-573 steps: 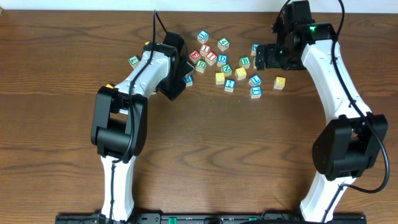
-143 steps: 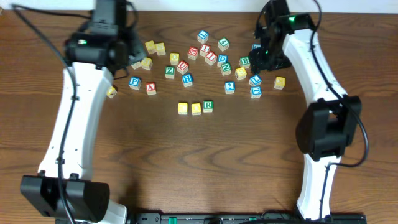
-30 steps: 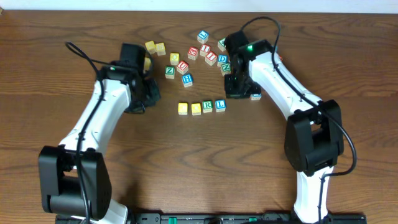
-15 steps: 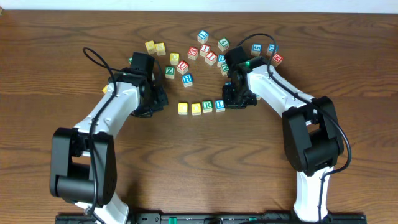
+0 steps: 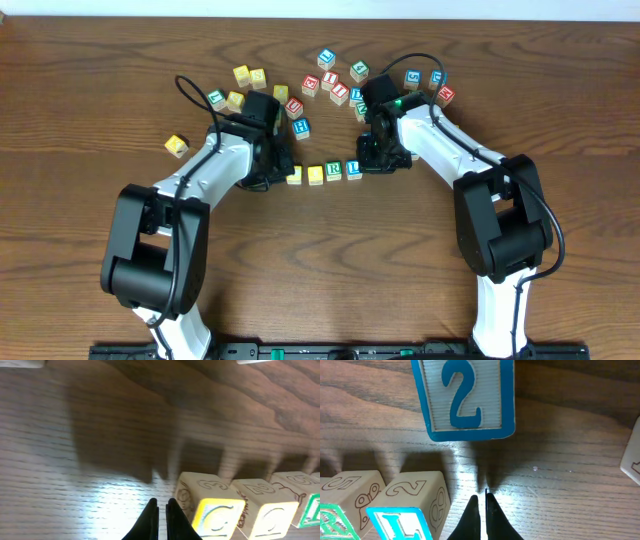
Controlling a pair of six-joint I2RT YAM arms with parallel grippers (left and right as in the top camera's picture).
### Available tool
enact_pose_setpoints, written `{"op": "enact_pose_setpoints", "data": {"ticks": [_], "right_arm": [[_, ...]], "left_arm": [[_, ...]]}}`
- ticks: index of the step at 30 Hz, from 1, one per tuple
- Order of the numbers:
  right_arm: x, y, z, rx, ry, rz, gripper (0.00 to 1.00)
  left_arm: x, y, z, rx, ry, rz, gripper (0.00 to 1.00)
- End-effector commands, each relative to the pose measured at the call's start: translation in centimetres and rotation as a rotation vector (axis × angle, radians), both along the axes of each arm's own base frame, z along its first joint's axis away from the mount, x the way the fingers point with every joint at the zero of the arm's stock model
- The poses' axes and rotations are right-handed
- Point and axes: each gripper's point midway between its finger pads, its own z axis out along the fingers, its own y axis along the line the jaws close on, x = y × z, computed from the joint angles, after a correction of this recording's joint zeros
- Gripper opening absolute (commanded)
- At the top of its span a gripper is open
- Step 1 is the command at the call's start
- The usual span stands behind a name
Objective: Spell out CORL
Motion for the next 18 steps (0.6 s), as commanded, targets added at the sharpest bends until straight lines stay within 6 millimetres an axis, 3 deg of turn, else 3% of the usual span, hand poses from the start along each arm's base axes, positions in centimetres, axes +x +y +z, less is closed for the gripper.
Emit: {"op": "enact_pose_setpoints", "data": {"ticks": [1,13,18], "right_arm": [[-0.5,0.7,-0.2,0.022,0.016,0.006,0.01],[-1.3,2.8,-0.1,0.032,0.009,0.031,0.01],[-1.1,2.9,-0.1,0.035,0.001,0.041,0.01]], "left_arm": [[-0.4,-0.2,-0.5,0.001,0.012,-0.003,0.08],[-0.2,-0.4,-0.5,-0.001,0.006,-0.006,0.08],[0.1,-2.0,-0.4,-0.012,-0.029,-0.044,0.07]]}}
